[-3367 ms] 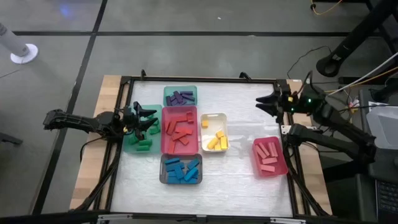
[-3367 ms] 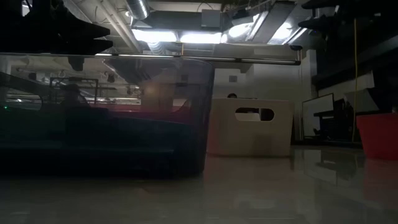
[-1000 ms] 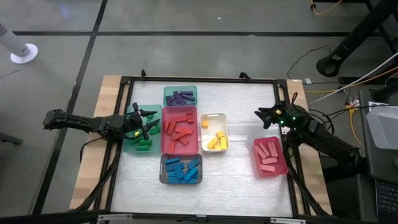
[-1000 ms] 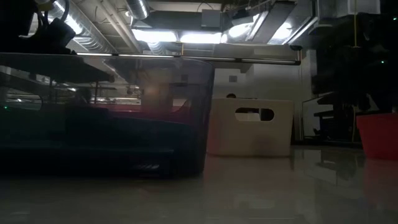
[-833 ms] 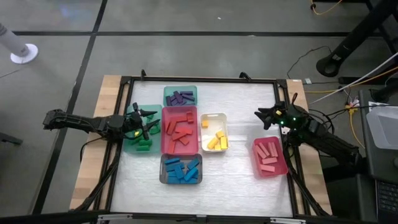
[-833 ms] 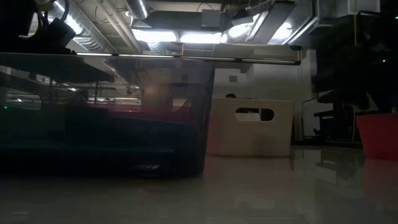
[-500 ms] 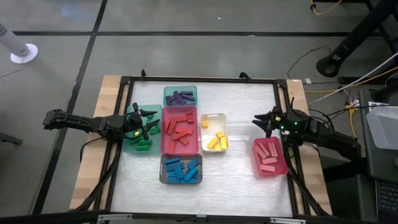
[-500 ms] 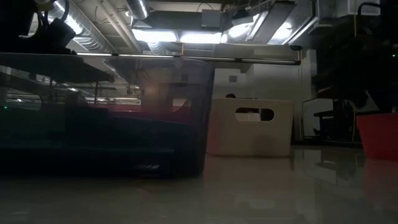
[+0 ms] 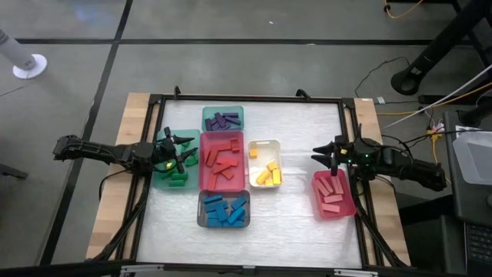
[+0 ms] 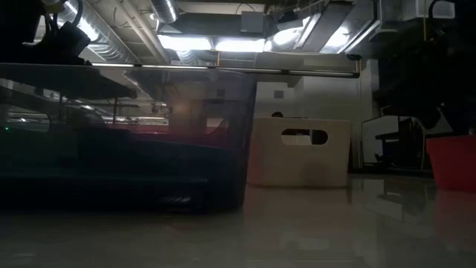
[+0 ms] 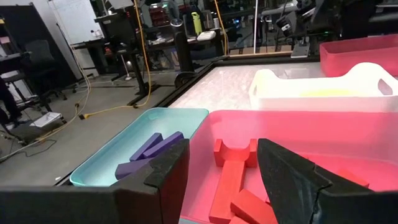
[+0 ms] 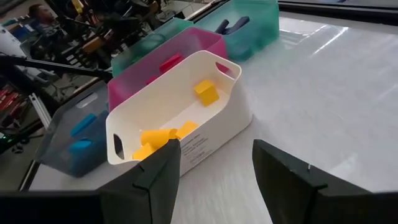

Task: Sort blocks
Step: Return to Home Position

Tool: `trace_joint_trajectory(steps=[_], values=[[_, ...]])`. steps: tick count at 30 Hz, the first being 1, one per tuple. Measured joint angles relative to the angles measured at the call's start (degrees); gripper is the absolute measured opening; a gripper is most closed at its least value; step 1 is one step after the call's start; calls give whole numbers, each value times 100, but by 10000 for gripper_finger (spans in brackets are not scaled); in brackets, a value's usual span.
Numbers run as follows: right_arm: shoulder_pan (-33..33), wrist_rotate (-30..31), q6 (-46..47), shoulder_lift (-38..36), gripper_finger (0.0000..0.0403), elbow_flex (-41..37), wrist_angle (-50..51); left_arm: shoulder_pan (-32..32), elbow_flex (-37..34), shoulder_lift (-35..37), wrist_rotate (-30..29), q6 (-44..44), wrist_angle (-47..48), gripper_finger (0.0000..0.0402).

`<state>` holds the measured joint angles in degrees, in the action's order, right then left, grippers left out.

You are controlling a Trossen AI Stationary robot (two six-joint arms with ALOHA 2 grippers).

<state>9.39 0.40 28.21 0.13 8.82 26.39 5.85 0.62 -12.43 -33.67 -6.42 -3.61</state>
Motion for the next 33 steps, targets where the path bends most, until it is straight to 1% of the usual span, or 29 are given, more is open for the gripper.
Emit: trace_joint_trajectory(steps=[14,18,20,26,33], values=[[0,1,-20,1,198,-26,-177,0,2,0,0,0,1,178],[0,200,-978,-1,198,-24,-154,0,2,0,0,0,1,178],[0,208,-1238,1,198,-20,-149,0,2,0,0,0,1,178],[0,155,-1393,-1,198,-11,-103,-1,2,0,0,0,1,178],[0,160,-2243,0,198,-6,-85,0,2,0,0,0,1,178]])
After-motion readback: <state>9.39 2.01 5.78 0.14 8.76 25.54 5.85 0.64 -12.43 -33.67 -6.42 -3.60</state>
